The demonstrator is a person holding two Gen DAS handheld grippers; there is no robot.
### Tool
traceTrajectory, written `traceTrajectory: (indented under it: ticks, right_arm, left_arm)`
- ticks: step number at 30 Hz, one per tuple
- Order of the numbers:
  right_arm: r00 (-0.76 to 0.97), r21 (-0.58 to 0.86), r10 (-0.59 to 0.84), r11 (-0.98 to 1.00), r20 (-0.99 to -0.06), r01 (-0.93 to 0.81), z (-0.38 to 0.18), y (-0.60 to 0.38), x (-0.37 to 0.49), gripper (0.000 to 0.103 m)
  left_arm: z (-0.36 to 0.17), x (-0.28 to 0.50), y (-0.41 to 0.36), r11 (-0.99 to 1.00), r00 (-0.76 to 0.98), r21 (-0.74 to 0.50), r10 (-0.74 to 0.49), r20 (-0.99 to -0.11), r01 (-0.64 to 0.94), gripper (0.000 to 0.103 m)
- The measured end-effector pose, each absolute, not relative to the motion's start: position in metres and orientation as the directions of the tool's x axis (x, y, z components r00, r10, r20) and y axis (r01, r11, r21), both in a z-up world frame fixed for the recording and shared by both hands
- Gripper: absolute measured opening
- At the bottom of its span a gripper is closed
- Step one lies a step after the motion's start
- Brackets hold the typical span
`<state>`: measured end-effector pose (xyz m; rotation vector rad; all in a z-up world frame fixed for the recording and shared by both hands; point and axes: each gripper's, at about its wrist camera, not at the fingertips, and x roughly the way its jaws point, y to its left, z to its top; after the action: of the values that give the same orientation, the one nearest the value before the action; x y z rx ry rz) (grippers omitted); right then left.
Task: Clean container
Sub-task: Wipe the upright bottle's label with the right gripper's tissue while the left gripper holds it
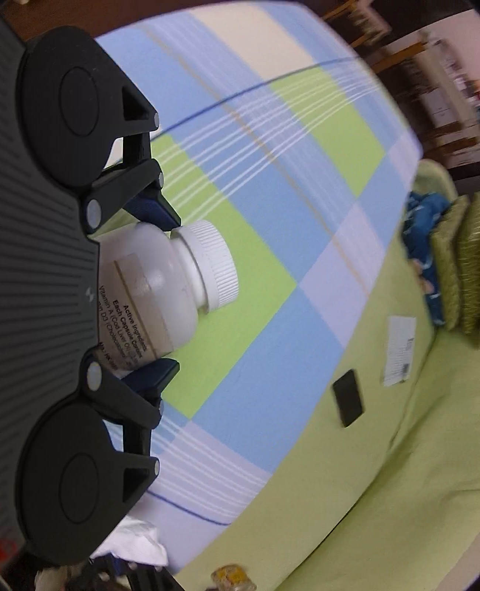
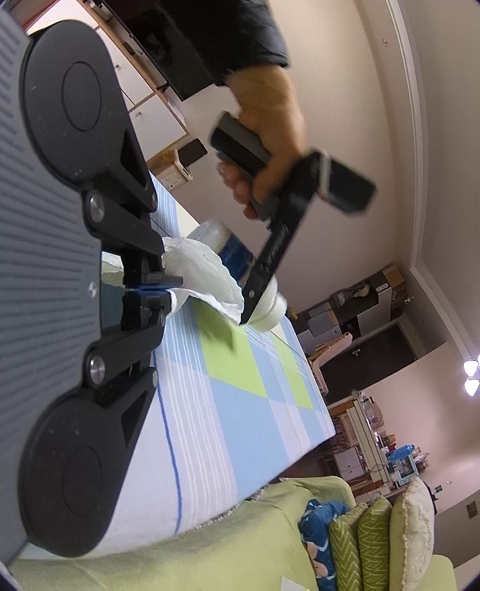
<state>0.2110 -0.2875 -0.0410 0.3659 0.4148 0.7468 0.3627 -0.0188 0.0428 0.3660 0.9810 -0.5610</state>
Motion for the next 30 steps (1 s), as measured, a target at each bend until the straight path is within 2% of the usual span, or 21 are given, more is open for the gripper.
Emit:
traceTrajectory:
  ticks: [3,7,10,15,17,21,27,30]
  right_arm:
    - [0.673,0.449,0.703,0.689,-0.228,-0.569,-0.038,-0.287,0.211,0.000]
    - [0.687,0.438,0.692,0.700,-0.222,-0.564,-0.036,-0.282,0.209,0.000]
    - [0.695,0.432,0.684,0.707,-0.221,-0.560,-0.035,-0.277,0.208,0.000]
    - [0.698,0.421,0.680,0.713,-0.223,-0.561,-0.032,-0.267,0.207,0.000]
    - [0.673,0.420,0.704,0.694,-0.225,-0.585,-0.029,-0.259,0.205,0.000]
    - [0.618,0.430,0.755,0.643,-0.218,-0.634,-0.024,-0.243,0.198,0.000]
    - [0.510,0.490,0.833,0.544,-0.216,-0.681,-0.028,-0.214,0.198,0.000]
    - [0.516,0.489,0.823,0.561,-0.240,-0.668,-0.033,-0.205,0.203,0.000]
  left_arm:
    - [0.051,0.333,-0.003,0.813,0.579,0.089,-0.328,-0.747,0.575,0.076]
    - [0.050,0.280,0.021,0.837,0.756,0.175,-0.352,-0.552,0.518,0.076]
    - [0.040,0.241,0.034,0.851,0.837,0.232,-0.349,-0.421,0.472,0.076]
    - [0.018,0.190,0.042,0.859,0.904,0.311,-0.331,-0.270,0.407,0.075]
    - [0.017,0.180,0.045,0.868,0.912,0.300,-0.334,-0.237,0.396,0.075]
    - [0.023,0.181,0.054,0.888,0.912,0.241,-0.342,-0.226,0.392,0.075]
    - [0.044,0.182,0.066,0.915,0.926,0.153,-0.358,-0.116,0.373,0.067]
    - [0.050,0.184,0.067,0.918,0.927,0.141,-0.357,-0.118,0.372,0.067]
